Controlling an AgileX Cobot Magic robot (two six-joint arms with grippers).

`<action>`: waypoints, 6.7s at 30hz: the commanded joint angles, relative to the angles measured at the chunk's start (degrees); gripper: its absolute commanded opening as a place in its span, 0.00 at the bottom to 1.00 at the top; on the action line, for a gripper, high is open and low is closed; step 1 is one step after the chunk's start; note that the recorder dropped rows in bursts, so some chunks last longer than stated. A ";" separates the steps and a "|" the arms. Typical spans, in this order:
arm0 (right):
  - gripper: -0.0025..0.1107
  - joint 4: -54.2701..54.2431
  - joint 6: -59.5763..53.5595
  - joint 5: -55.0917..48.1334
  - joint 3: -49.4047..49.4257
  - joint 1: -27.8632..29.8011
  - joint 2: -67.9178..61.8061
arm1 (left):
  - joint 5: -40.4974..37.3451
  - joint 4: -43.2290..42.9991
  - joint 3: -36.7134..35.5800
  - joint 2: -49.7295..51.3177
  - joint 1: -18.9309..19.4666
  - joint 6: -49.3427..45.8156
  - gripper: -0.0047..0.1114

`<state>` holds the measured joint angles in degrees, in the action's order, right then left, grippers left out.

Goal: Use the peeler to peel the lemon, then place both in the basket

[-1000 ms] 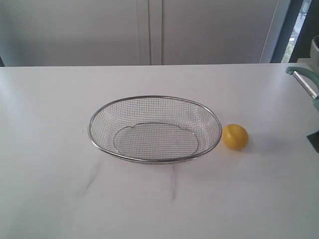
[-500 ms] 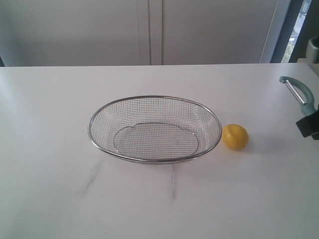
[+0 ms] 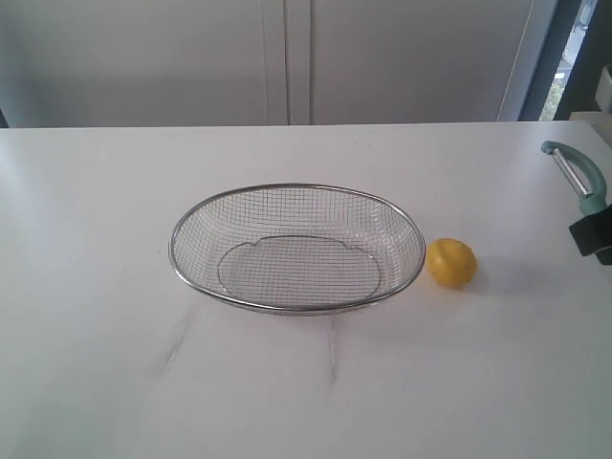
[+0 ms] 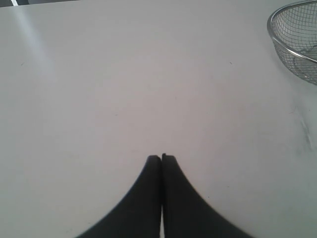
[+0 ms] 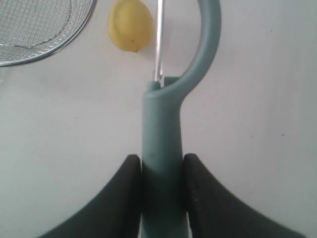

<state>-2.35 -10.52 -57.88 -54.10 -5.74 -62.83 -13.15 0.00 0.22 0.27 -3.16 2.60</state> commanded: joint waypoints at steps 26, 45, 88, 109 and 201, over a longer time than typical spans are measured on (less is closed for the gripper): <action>0.02 -0.03 0.68 0.86 0.46 0.37 0.48 | 26.93 0.00 -0.22 -0.27 0.19 2.68 0.04; 0.02 -0.13 0.68 0.85 0.46 0.37 0.48 | 36.04 0.00 -0.22 -0.27 0.19 3.11 0.04; 0.02 -0.45 0.68 1.10 0.46 0.37 0.48 | 49.90 -11.54 27.84 48.06 -2.77 7.48 0.04; 0.02 -0.45 0.68 1.48 0.46 0.37 0.48 | 40.65 -28.00 46.68 76.80 -25.96 8.03 0.04; 0.02 -0.45 1.37 2.77 0.46 0.37 0.48 | -17.99 6.78 128.33 139.38 -51.32 -48.05 0.88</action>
<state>-2.69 -9.44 -56.01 -54.10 -5.74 -62.83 -31.12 7.04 128.39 139.60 -54.56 -44.86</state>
